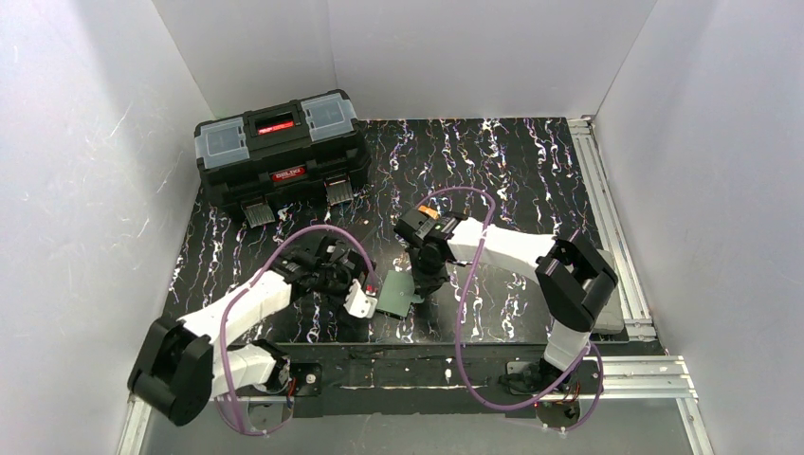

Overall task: Put the credit cards into the card holder
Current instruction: Close the card holder at the center of the board.

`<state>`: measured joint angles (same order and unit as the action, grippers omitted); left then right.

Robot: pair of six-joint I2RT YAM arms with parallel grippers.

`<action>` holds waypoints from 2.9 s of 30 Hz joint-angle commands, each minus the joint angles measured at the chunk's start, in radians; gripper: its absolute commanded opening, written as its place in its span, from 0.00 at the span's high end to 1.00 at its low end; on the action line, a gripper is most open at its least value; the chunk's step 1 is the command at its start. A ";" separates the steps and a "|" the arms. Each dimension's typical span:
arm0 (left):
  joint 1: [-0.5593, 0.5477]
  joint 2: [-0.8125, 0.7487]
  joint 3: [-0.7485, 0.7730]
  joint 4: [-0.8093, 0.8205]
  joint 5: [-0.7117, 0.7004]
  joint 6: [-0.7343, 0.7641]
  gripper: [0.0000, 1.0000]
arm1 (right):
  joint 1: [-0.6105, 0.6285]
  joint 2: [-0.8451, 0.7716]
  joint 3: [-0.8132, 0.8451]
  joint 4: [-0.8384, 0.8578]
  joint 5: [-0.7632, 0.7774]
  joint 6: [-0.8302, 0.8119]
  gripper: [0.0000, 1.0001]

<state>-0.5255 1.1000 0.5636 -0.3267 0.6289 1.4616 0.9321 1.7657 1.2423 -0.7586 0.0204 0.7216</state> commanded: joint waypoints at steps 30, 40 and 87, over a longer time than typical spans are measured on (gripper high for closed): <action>-0.148 0.422 0.314 -0.404 -0.030 0.530 0.47 | -0.117 -0.208 -0.245 0.120 -0.009 -0.020 0.81; -0.128 0.478 0.318 -0.332 -0.052 0.649 0.47 | -0.124 -0.217 -0.251 0.145 -0.047 -0.022 0.80; -0.276 0.339 0.122 -0.014 0.024 0.253 0.71 | -0.049 -0.133 -0.065 0.076 -0.088 -0.090 0.40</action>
<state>-0.7959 1.4704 0.7090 -0.3428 0.6212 1.7287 0.8719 1.5860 1.1206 -0.6380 -0.0917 0.6495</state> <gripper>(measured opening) 0.300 0.624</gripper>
